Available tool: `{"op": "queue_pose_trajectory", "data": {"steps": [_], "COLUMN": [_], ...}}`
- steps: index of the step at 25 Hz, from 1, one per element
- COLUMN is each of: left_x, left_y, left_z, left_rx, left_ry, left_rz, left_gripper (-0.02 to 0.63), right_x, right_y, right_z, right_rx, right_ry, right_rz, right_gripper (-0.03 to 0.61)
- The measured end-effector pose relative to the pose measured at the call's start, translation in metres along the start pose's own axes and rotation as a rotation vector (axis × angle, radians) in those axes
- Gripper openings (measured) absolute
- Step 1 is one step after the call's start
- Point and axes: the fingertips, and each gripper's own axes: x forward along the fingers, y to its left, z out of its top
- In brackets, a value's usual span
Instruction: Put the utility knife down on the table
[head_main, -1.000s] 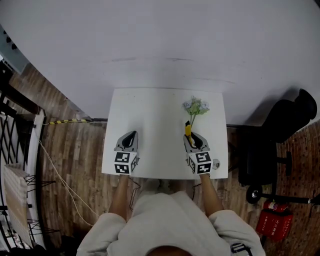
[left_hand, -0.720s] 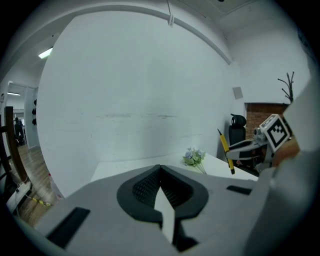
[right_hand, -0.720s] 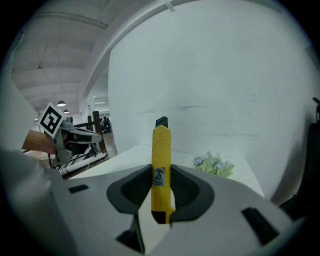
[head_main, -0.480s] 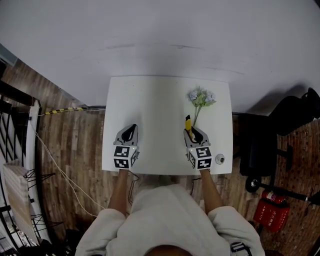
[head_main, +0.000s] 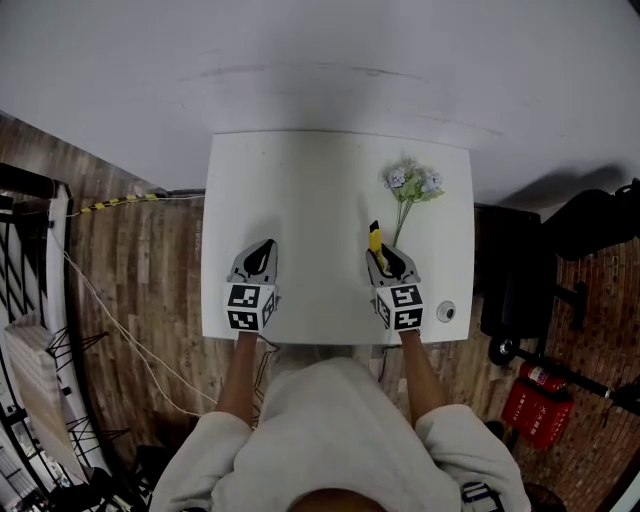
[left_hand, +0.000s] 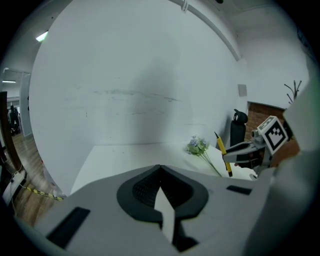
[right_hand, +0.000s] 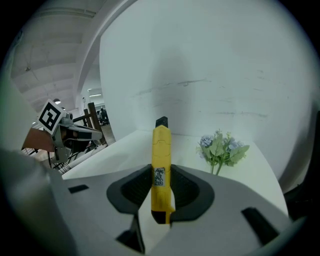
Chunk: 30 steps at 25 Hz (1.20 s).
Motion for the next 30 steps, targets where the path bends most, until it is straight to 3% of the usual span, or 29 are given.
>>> {"op": "queue_pose_trajectory", "data": {"steps": [16,24,30], "left_x": [0.02,0.02,0.02], "left_y": [0.028,0.031,0.028], "left_z": [-0.021,-0.02,-0.019], "left_rx": [-0.052,-0.052,-0.053], "left_ry": [0.046,0.042,0.039], "left_rz": [-0.004,-0.005,-0.009], "left_gripper": [0.006,0.006,0.006], "right_x": [0.068,0.101,0.127], "right_y": [0.007,0.001,-0.005], "right_z": [-0.016,0.004,0.03], "right_rx": [-0.031,-0.06,-0.14], "right_ry": [0.125,0.143,0.144], "right_rz": [0.039,0.03,0.035], "right_gripper": [0.109,0.109,0.109]}}
